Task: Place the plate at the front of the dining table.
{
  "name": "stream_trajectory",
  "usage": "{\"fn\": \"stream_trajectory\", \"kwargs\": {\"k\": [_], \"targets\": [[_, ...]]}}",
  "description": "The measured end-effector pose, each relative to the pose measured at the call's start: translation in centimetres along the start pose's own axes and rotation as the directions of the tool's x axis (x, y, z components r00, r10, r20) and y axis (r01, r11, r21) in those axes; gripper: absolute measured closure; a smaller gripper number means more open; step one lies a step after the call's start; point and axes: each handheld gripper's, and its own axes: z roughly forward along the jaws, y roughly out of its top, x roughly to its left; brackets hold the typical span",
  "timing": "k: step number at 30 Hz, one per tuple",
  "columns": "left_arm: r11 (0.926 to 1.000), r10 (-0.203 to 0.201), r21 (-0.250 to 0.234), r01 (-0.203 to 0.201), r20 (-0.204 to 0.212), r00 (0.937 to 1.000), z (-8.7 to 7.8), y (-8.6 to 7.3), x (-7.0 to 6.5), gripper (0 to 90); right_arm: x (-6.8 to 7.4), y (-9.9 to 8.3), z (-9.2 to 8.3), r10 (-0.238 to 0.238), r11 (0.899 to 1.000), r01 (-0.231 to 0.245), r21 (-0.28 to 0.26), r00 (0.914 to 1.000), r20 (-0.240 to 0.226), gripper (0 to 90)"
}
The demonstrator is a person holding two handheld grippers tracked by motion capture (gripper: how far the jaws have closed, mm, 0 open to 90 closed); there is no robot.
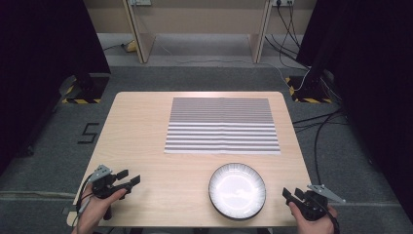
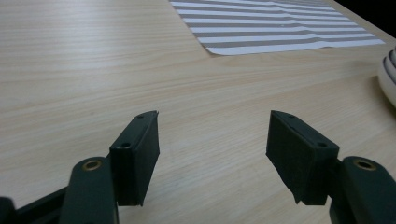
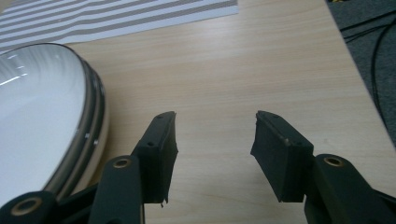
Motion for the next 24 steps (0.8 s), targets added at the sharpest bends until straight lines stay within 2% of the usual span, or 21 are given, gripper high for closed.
{"fn": "stream_trajectory", "kwargs": {"k": [2, 5, 9, 10, 11, 12, 16, 19, 22, 23, 24], "targets": [[1.0000, 0.004, 0.001, -0.004, 0.008, 1.0000, 0.1, 0.1, -0.2, 34.0, 0.3, 0.1, 0.0, -0.006, 1.000, 0.006, 0.000, 1.0000, -0.006, 51.0], [0.9998, 0.018, 0.002, -0.018, 0.043, 0.9989, 0.7, 0.6, -1.4, 34.7, 1.2, 0.6, 0.0, -0.024, 1.000, 0.025, 0.014, 0.9994, -0.026, 52.3], [0.9993, 0.037, -0.004, -0.037, 0.077, 0.9963, 1.6, 1.4, -2.8, 35.7, 1.9, 1.0, 0.1, -0.018, 1.000, 0.019, 0.020, 0.9985, -0.052, 53.3], [0.9993, 0.037, -0.004, -0.037, 0.077, 0.9963, 1.6, 1.4, -2.8, 35.7, 1.9, 1.0, 0.1, -0.018, 1.000, 0.019, 0.020, 0.9985, -0.052, 53.3], [0.9992, 0.041, -0.002, -0.041, 0.104, 0.9937, 2.1, 1.7, -3.6, 35.7, 2.4, 1.3, 0.2, -0.022, 1.000, 0.023, 0.020, 0.9979, -0.060, 53.7], [0.9992, 0.041, -0.002, -0.041, 0.104, 0.9937, 2.1, 1.7, -3.6, 35.7, 2.4, 1.3, 0.2, -0.022, 1.000, 0.023, 0.020, 0.9979, -0.060, 53.7], [0.9983, 0.055, 0.009, -0.057, 0.143, 0.9882, 3.1, 2.3, -4.9, 36.0, 3.2, 1.9, 0.3, -0.030, 0.999, 0.033, 0.033, 0.9958, -0.087, 55.5], [0.9981, 0.052, 0.023, -0.057, 0.173, 0.9836, 3.8, 2.6, -5.9, 36.1, 3.6, 2.1, 0.4, -0.034, 0.998, 0.038, 0.042, 0.9947, -0.096, 56.7], [0.9976, 0.058, 0.027, -0.064, 0.185, 0.9811, 4.1, 2.7, -6.5, 36.4, 3.9, 2.3, 0.5, -0.039, 0.998, 0.044, 0.048, 0.9938, -0.105, 57.7], [0.9972, 0.058, 0.035, -0.067, 0.205, 0.9771, 4.4, 2.8, -7.1, 36.5, 4.2, 2.3, 0.7, -0.039, 0.997, 0.046, 0.054, 0.9930, -0.112, 58.5], [0.9970, 0.057, 0.038, -0.067, 0.212, 0.9757, 4.6, 2.8, -7.3, 36.6, 4.3, 2.3, 0.7, -0.042, 0.997, 0.049, 0.059, 0.9928, -0.113, 58.9]]}}
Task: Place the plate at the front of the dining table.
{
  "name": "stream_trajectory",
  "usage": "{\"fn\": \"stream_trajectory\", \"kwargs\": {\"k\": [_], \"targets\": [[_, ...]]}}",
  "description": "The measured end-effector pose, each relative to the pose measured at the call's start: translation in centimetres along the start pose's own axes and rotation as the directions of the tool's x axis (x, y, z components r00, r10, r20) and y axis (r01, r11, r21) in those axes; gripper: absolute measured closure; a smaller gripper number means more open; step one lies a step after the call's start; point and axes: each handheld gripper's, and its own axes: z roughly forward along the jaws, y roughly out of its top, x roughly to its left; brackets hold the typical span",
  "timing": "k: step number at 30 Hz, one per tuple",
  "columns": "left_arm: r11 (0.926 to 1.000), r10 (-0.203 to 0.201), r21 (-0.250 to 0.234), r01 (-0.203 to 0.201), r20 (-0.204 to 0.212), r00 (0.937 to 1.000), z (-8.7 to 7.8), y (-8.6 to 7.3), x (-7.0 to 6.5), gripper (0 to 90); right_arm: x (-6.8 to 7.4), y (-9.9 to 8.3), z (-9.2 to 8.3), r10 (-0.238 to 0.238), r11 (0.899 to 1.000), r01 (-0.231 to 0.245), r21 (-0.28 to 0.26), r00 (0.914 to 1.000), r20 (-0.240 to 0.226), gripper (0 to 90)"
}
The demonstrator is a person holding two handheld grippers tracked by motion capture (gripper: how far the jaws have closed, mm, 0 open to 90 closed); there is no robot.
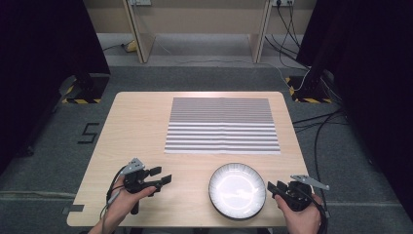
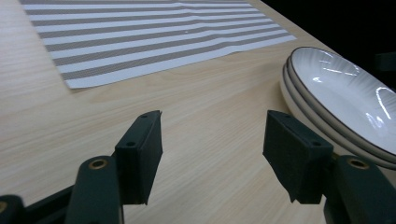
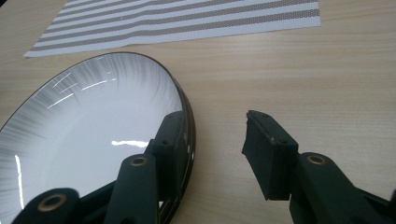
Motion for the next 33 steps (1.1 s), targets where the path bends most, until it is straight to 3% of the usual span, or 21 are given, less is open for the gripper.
{"fn": "stream_trajectory", "kwargs": {"k": [2, 6, 13, 23, 33], "targets": [[1.0000, 0.001, 0.007, -0.001, 0.010, 1.0000, 0.3, 0.1, -0.4, 36.8, 0.1, 0.0, 0.1, -0.004, 1.000, 0.004, 0.003, 1.0000, -0.002, 59.9], [0.9994, 0.008, 0.033, -0.010, 0.073, 0.9973, 1.7, 0.6, -1.9, 37.4, 0.5, 0.0, 0.4, -0.013, 0.999, 0.013, 0.033, 0.9999, -0.002, 60.7], [0.9974, 0.015, 0.067, -0.023, 0.130, 0.9914, 3.0, 1.5, -3.4, 37.6, 0.9, 0.0, 0.7, -0.018, 0.997, 0.018, 0.075, 0.9998, -0.001, 64.7], [0.9938, 0.033, 0.099, -0.050, 0.168, 0.9852, 4.6, 2.6, -4.9, 37.7, 1.3, 0.1, 1.0, -0.034, 0.994, 0.034, 0.102, 0.9994, -0.005, 67.3], [0.9889, 0.039, 0.133, -0.067, 0.203, 0.9784, 6.5, 2.7, -6.9, 41.1, 1.3, 0.1, 1.0, -0.026, 0.993, 0.027, 0.119, 0.9996, -0.012, 74.9]]}}
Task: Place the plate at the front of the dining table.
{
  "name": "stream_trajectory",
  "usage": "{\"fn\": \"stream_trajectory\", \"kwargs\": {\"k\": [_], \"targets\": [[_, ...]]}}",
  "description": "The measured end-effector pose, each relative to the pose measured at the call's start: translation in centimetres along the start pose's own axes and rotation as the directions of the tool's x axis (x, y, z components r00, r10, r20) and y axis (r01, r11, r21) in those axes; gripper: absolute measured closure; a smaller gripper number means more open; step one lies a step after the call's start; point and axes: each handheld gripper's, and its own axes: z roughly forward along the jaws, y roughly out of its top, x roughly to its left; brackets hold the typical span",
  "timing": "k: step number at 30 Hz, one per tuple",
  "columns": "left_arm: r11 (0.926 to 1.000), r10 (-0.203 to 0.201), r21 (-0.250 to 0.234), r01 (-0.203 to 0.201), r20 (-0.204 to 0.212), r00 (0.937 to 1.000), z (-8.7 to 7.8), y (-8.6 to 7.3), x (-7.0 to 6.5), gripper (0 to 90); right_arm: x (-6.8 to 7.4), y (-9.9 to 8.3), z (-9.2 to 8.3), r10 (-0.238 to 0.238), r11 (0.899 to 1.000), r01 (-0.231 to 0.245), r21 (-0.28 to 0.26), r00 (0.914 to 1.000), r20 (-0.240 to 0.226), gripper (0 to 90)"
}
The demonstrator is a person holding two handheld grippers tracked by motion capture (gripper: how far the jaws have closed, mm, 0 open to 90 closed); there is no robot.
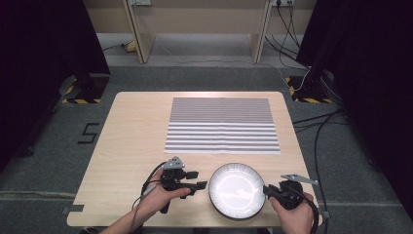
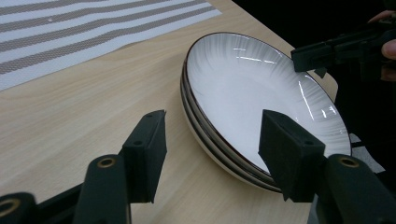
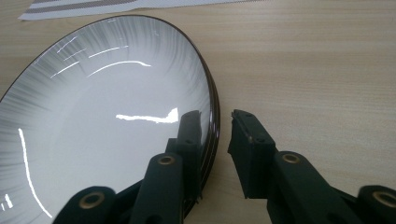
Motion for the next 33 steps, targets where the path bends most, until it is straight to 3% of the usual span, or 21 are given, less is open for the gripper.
{"fn": "stream_trajectory", "kwargs": {"k": [11, 21, 33], "targets": [[0.9993, 0.009, 0.036, -0.009, 0.005, 0.9999, 1.4, 0.0, -0.9, 41.2, 0.2, 0.2, -0.2, -0.001, 1.000, 0.001, 0.023, 0.9997, -0.024, 83.6], [0.9977, 0.005, 0.067, -0.005, 0.009, 0.9999, 2.2, -0.4, -1.1, 41.4, 0.1, 0.3, -0.3, 0.051, 0.998, -0.050, 0.037, 0.9981, -0.033, 85.6], [0.9968, -0.002, 0.080, 0.000, 0.013, 0.9999, 2.2, -0.4, -1.1, 41.7, 0.5, 0.9, -0.6, 0.021, 0.998, -0.021, 0.059, 0.9998, -0.007, 89.0]]}}
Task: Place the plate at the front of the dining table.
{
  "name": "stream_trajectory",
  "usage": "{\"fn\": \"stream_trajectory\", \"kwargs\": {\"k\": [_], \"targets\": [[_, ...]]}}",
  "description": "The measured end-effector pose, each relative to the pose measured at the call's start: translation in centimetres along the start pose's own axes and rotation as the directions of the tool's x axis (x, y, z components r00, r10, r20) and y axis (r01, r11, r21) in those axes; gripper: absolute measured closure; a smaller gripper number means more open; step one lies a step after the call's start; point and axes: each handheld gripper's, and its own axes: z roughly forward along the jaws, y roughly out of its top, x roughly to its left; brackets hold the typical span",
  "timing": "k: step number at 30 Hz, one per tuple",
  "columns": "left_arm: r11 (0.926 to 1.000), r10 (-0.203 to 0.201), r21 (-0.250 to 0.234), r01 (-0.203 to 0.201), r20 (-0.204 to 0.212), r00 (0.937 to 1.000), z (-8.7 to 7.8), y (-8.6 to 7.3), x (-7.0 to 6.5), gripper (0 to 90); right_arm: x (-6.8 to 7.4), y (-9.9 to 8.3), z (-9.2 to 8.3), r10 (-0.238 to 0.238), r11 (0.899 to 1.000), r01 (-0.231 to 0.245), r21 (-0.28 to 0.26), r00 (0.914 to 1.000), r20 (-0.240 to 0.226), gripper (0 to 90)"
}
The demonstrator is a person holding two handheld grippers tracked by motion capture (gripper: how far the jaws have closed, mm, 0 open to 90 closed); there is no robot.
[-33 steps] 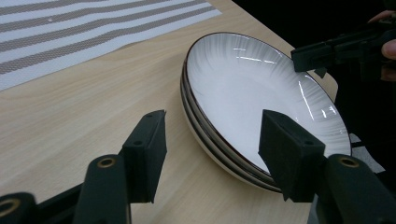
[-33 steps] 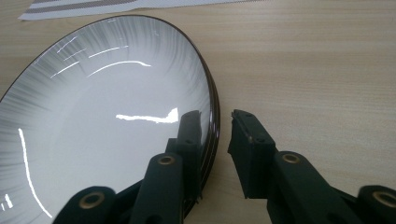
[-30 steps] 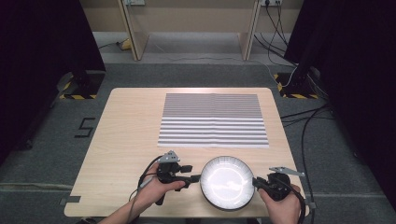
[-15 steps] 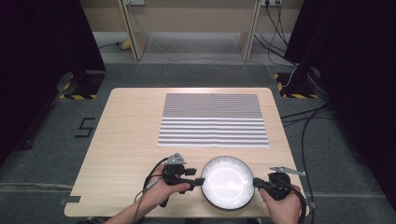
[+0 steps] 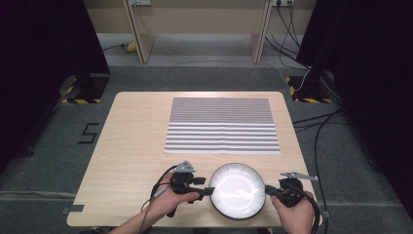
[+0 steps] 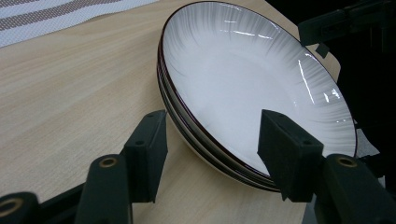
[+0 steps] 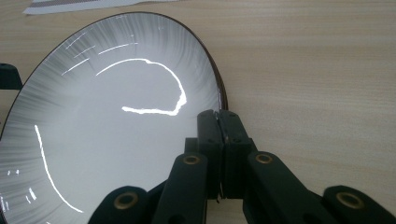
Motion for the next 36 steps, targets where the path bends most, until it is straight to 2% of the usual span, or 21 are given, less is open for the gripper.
{"fn": "stream_trajectory", "kwargs": {"k": [3, 10, 13, 15, 20, 25, 26, 32, 36], "targets": [[1.0000, -0.005, 0.001, 0.005, -0.004, 1.0000, -0.1, 0.0, 0.0, 41.6, 0.0, -0.1, 0.2, 0.016, 1.000, -0.016, 0.005, 0.9998, -0.015, 88.6], [0.9998, -0.022, 0.004, 0.022, 0.004, 0.9998, -0.2, 0.2, 0.1, 41.6, 0.5, -0.1, 0.7, 0.020, 1.000, -0.020, 0.019, 0.9998, 0.002, 85.5], [0.9996, -0.028, 0.002, 0.028, 0.008, 0.9996, -0.2, 0.2, 0.1, 41.6, 0.7, -0.1, 1.2, 0.039, 0.999, -0.039, 0.023, 0.9991, -0.016, 84.6], [0.9995, -0.032, 0.005, 0.032, 0.008, 0.9995, -0.2, 0.2, 0.1, 41.7, 0.9, -0.1, 1.5, 0.031, 0.999, -0.031, 0.026, 0.9994, -0.015, 84.0], [0.9989, -0.044, 0.014, 0.044, 0.012, 0.9990, 0.0, -0.1, 0.1, 42.3, 0.9, 0.0, 1.9, 0.051, 0.998, -0.050, 0.034, 0.9984, -0.024, 83.3], [0.9987, -0.042, 0.030, 0.041, 0.029, 0.9987, 0.1, -0.2, -0.2, 44.9, 0.8, -0.3, 2.0, 0.054, 0.997, -0.052, 0.048, 0.9976, -0.042, 81.1], [0.9985, -0.039, 0.040, 0.038, 0.024, 0.9990, 0.3, -0.2, -0.2, 46.0, 0.8, -0.4, 2.0, 0.067, 0.995, -0.062, 0.072, 0.9960, -0.060, 79.7], [0.9974, -0.048, 0.054, 0.047, 0.017, 0.9987, 0.4, 0.1, -0.1, 50.4, 0.7, -0.5, 2.0, 0.065, 0.996, -0.060, 0.072, 0.9955, -0.069, 79.2], [0.9968, -0.049, 0.064, 0.048, 0.007, 0.9988, 0.5, 0.5, 0.2, 52.8, 0.7, -0.2, 2.1, 0.059, 0.996, -0.053, 0.072, 0.9955, -0.075, 73.8]]}}
